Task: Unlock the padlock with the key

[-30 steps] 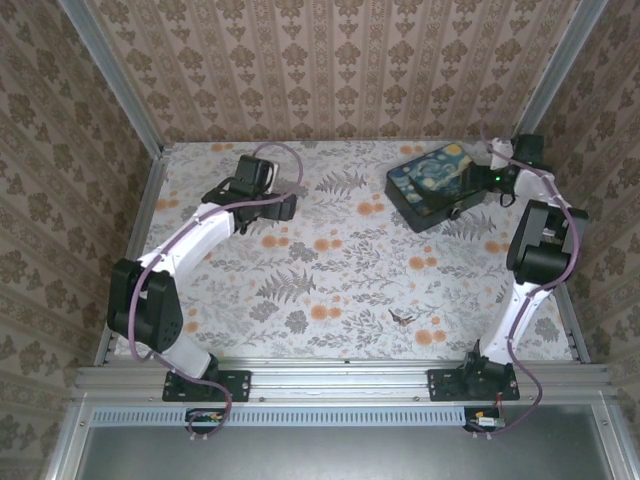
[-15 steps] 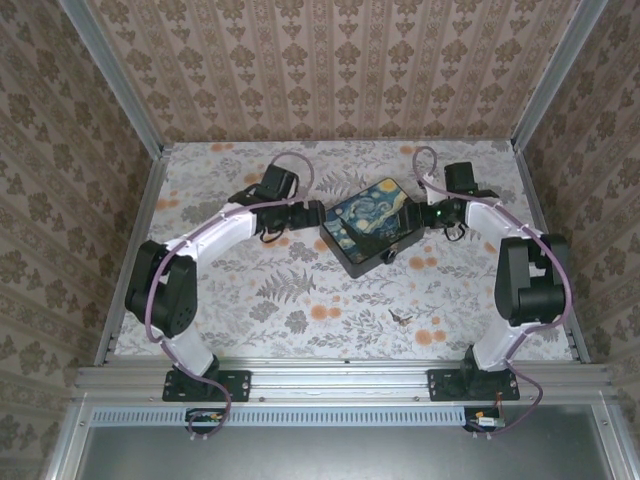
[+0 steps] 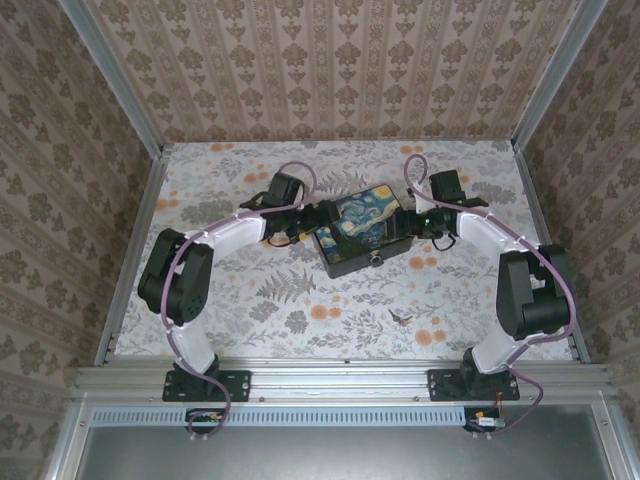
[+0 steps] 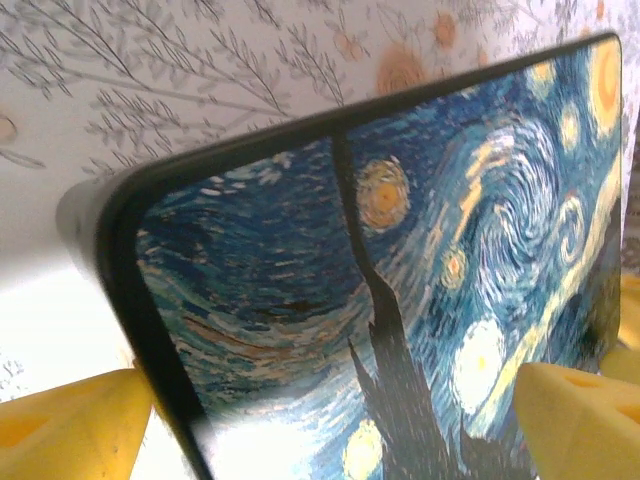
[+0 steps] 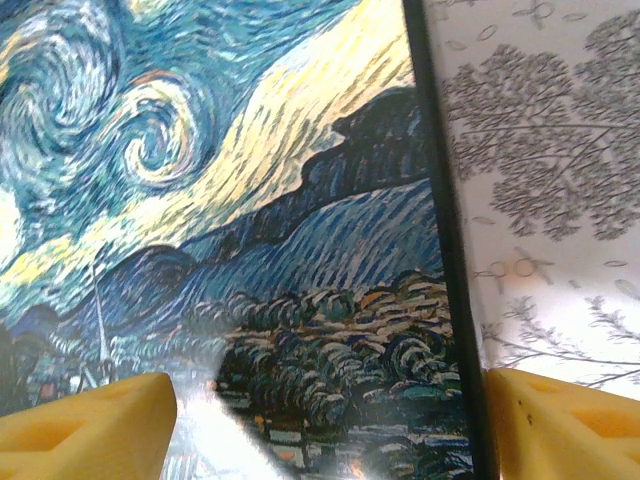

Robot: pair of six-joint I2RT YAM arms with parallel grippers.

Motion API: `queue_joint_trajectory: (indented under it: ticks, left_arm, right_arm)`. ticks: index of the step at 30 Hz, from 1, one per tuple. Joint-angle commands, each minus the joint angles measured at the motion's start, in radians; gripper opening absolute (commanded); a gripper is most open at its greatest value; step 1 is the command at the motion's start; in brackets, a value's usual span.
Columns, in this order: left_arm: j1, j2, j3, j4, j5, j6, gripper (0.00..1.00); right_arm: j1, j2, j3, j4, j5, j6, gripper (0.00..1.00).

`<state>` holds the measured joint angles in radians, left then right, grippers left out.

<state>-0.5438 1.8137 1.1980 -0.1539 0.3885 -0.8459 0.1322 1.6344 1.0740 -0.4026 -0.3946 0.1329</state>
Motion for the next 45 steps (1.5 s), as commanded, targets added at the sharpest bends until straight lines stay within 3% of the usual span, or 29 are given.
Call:
queue_joint_trajectory:
  ticks: [1,12,25,30,36,40,43,45]
  left_arm:
    - [0.035,0.036,0.045,0.062,0.042,-0.003,0.95]
    - [0.140,0.181,0.218,0.026,0.084,0.065,0.94]
    - [0.152,0.095,0.189,-0.097,0.041,0.156,0.95]
    - [0.192,0.021,0.187,-0.213,-0.069,0.276,0.95]
    - [0.200,-0.110,0.204,-0.419,-0.403,0.497,0.98]
    - [0.212,-0.228,0.147,-0.359,-0.540,0.586,1.00]
    - [0.270,-0.299,0.083,-0.275,-0.546,0.558,1.00]
    - [0.377,-0.319,0.068,-0.281,-0.325,0.512,0.99]
  right_arm:
    - [0.051,-0.031,-0.025,0.024,-0.142,0.086,0.80]
    - [0.106,0.057,0.057,0.163,-0.042,0.289,0.79]
    - [0.110,0.215,0.249,0.146,-0.088,0.300,0.79]
    - [0.104,0.129,0.208,0.071,-0.008,0.244,0.82]
    - [0.056,-0.052,0.117,-0.058,0.054,0.180,0.85]
    - [0.053,-0.180,0.023,-0.170,0.088,0.215,0.79]
    - [0.069,-0.297,-0.094,-0.223,0.103,0.299,0.68]
    - [0.094,-0.368,-0.186,-0.254,0.111,0.348,0.61]
